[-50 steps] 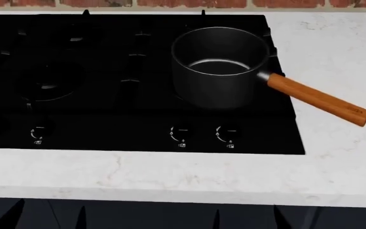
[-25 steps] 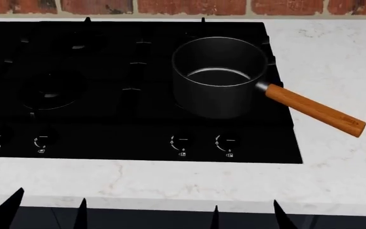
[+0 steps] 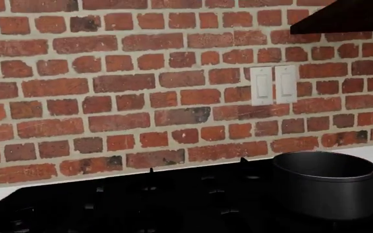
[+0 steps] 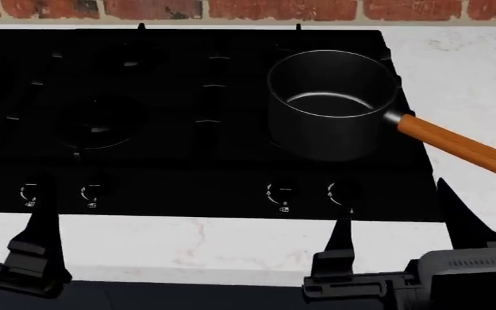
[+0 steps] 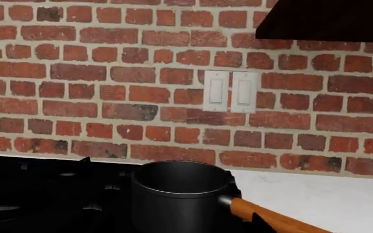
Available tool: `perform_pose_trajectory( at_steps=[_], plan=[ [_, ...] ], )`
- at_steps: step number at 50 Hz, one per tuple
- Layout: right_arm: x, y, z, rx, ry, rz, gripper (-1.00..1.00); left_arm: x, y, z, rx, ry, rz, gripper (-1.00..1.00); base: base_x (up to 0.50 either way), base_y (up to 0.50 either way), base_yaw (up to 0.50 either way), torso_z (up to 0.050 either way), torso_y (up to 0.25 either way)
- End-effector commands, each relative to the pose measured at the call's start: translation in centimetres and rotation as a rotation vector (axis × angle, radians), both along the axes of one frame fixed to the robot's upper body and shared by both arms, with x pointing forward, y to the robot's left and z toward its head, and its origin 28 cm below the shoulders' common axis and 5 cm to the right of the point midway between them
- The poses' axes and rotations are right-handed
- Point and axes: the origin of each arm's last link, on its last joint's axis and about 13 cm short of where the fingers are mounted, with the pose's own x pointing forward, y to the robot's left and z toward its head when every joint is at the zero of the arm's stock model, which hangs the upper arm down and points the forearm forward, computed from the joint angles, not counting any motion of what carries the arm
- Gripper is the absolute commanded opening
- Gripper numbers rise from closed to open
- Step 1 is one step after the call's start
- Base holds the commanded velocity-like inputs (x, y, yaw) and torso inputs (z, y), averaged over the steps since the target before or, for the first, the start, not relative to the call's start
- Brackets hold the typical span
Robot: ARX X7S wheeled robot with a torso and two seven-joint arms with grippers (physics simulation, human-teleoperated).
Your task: Pick the garlic from the plate and place it in the pan.
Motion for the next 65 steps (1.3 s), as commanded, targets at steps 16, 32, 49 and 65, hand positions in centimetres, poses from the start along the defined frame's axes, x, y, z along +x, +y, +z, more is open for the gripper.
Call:
perform_pose_trajectory(
  at_steps=[16, 32, 49, 65],
  plan=[
    [-0.7, -0.4, 2.4, -0.007, -0.060, -0.022, 1.00, -0.6, 0.3, 1.9, 0.081, -0.015, -0.053, 1.00, 0.00, 0.50, 0.00, 0.000, 0.000],
    [-0.6, -0.5, 1.9, -0.027, -0.050, -0.032, 1.00, -0.6, 0.2, 1.9, 0.057, -0.028, -0.049, 1.00, 0.00, 0.50, 0.00, 0.000, 0.000],
    [-0.9, -0.4, 2.0, -0.044, -0.048, -0.049, 1.00, -0.9, 0.5, 1.8, 0.052, -0.015, -0.045, 1.00, 0.00, 0.50, 0.00, 0.000, 0.000],
    [-0.4, 0.1, 1.6, -0.044, -0.039, -0.042, 1.00, -0.5, 0.7, 1.8, 0.064, -0.011, -0.044, 1.00, 0.00, 0.50, 0.00, 0.000, 0.000]
  ],
)
